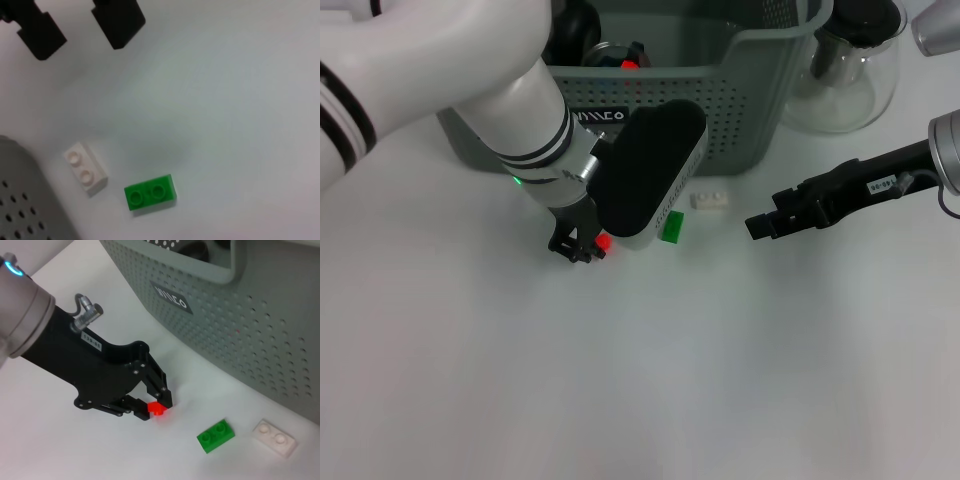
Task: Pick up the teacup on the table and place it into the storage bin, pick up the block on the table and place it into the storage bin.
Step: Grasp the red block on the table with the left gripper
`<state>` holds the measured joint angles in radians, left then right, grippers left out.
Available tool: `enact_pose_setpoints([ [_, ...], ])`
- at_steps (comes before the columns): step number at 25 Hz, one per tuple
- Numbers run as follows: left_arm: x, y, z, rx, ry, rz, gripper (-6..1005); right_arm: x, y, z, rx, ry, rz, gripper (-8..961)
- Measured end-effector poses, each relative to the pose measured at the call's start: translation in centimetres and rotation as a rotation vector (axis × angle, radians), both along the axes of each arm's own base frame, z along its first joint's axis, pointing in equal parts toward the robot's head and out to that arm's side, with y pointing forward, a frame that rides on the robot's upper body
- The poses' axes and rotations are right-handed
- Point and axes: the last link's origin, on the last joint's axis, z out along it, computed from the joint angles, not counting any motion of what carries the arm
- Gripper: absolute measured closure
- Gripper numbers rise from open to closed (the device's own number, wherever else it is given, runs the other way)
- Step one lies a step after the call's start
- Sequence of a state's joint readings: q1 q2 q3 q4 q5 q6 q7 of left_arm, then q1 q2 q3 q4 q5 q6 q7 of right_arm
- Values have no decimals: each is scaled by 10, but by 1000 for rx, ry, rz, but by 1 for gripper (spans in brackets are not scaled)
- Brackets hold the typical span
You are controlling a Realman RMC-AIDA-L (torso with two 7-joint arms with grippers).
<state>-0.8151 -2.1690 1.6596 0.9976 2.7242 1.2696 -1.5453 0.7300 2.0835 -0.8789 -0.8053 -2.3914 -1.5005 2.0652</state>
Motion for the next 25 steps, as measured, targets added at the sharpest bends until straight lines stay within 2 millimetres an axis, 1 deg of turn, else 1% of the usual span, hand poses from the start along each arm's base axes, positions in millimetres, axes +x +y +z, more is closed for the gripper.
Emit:
enact_pose_setpoints([
  [1,0,0,-1,-2,3,0,570,0,0,0,0,0,1,208],
  [6,-1,1,-2,-12,13,-10,681,0,0,-1,2,1,2,208],
  [17,-2,1,-3,-20,23,-10,679,2,0,-3,3,2,-5,208],
  [22,-2,2,-3,-14,18,-5,693,2,0,-3,3,2,-4,208],
  [25,-2,2,-3,-6,14,4,725,2,0,-3,3,2,-3,208],
])
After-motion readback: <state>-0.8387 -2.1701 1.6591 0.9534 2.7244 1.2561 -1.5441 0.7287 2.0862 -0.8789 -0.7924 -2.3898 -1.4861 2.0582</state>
